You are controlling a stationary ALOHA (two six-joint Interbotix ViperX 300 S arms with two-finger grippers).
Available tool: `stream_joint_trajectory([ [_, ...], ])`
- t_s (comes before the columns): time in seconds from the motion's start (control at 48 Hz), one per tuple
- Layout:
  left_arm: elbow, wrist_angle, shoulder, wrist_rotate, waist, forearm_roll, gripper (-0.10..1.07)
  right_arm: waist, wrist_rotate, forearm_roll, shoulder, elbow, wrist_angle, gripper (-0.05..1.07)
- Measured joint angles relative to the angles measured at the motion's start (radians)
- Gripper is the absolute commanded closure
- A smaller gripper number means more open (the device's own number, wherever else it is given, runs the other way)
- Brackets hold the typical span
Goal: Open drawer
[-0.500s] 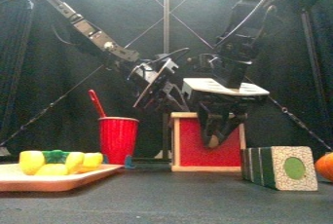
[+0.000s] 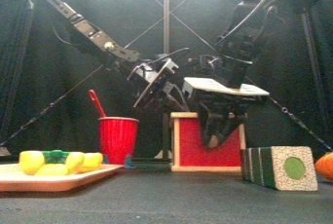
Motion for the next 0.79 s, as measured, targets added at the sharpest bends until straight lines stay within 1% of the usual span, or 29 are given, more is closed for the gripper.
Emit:
stream_joint_trajectory([
  [0.146,-0.002,0.002,-0.002,0.000,0.000,0.000,0.48,-0.002,-0.052,0.043,-0.009,0.002,-0.038,0.59],
  [0.333,-0.002,0.002,0.000,-0.002,0.000,-0.008,0.48,0.009,-0.097,0.081,-0.015,0.002,-0.046,0.59],
  [0.479,-0.003,0.002,0.002,0.000,-0.002,-0.009,0.48,0.021,-0.103,0.089,-0.018,0.003,-0.052,0.59],
  [0.792,-0.005,0.002,0.003,0.000,0.000,-0.020,0.48,0.077,-0.106,0.098,-0.028,0.018,-0.067,0.59],
])
